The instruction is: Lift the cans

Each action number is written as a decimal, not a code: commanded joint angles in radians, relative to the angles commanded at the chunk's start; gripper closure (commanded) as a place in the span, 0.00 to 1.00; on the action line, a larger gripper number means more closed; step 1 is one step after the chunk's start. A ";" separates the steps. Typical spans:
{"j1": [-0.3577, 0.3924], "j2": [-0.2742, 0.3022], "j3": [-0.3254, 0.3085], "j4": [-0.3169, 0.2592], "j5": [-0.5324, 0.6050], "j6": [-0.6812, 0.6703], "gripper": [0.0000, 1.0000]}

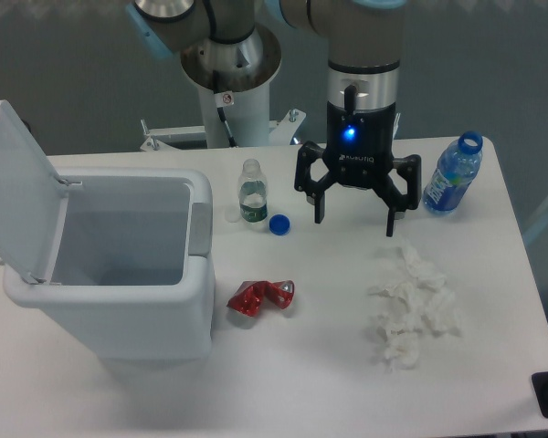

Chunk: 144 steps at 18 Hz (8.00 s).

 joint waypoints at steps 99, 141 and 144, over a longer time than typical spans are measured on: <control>-0.204 -0.374 -0.133 0.009 0.270 0.807 0.11; -0.202 -0.370 -0.040 0.012 0.270 0.729 0.06; -0.196 -0.364 -0.022 0.012 0.275 0.727 0.01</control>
